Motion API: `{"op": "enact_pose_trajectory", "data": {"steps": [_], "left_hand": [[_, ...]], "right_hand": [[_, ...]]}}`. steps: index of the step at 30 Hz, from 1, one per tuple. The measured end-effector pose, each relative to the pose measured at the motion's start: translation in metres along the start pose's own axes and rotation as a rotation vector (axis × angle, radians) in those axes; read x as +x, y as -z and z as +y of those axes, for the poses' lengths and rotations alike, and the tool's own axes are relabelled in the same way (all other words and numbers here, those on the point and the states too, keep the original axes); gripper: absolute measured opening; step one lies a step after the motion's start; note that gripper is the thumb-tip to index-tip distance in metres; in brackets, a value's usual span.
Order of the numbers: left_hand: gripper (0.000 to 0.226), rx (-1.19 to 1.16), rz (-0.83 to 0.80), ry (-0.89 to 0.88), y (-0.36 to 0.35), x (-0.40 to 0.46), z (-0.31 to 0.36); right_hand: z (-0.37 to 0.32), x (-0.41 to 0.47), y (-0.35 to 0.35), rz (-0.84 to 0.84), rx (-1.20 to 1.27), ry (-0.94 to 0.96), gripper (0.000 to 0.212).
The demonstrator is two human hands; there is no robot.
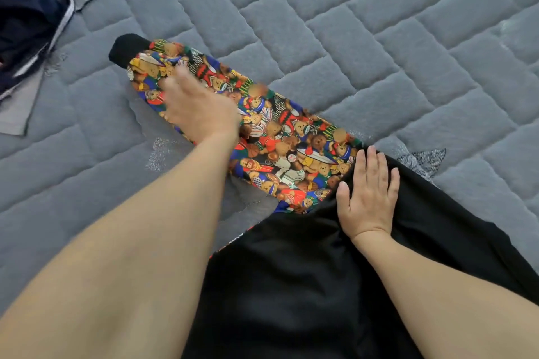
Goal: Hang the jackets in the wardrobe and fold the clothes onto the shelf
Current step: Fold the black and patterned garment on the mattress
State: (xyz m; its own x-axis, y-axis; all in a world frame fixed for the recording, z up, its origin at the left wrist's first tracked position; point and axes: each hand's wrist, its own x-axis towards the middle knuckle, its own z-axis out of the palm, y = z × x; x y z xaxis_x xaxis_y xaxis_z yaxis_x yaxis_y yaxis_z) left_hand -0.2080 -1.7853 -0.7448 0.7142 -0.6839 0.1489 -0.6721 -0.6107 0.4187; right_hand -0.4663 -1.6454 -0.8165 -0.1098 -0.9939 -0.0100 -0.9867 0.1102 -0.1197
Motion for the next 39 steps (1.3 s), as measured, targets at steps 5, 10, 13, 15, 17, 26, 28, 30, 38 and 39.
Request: {"op": "enact_pose_trajectory", "data": {"steps": [5,10,13,15,17,26,28,30,38,39], "left_hand": [[0.061,0.33,-0.631,-0.694,-0.03,-0.048,-0.019],[0.063,0.213,-0.457,-0.724,-0.01,-0.075,-0.029],[0.06,0.123,-0.424,-0.872,0.029,-0.163,-0.086],[0.06,0.258,-0.499,-0.953,0.044,-0.195,-0.134],[0.061,0.319,-0.479,-0.944,0.036,-0.2,-0.156],[0.062,0.285,-0.381,-0.902,0.017,-0.199,-0.163],[0.061,0.277,-0.377,-0.898,0.016,-0.2,-0.163],[0.059,0.255,-0.376,-0.885,0.016,-0.2,-0.164],[0.058,0.325,-0.365,-0.685,0.059,-0.256,-0.19],[0.058,0.316,-0.389,-0.689,0.073,-0.274,-0.21]], "right_hand": [[-0.001,0.001,-0.002,-0.001,-0.017,-0.002,0.073],[0.002,0.002,-0.004,0.002,-0.009,0.015,0.073],[0.002,0.002,-0.002,-0.015,-0.009,0.016,0.073],[0.001,0.001,-0.002,-0.019,0.002,0.016,0.073],[0.002,0.002,-0.003,-0.003,0.007,0.029,0.073],[0.003,0.004,-0.001,0.017,0.036,0.029,0.075],[0.004,0.0,0.004,-0.012,0.052,0.047,0.075],[0.007,-0.017,0.008,-0.05,0.109,0.135,0.073],[0.082,-0.252,0.019,-0.092,0.061,0.216,0.065],[0.088,-0.265,0.02,-0.118,0.024,0.204,0.066]]}}
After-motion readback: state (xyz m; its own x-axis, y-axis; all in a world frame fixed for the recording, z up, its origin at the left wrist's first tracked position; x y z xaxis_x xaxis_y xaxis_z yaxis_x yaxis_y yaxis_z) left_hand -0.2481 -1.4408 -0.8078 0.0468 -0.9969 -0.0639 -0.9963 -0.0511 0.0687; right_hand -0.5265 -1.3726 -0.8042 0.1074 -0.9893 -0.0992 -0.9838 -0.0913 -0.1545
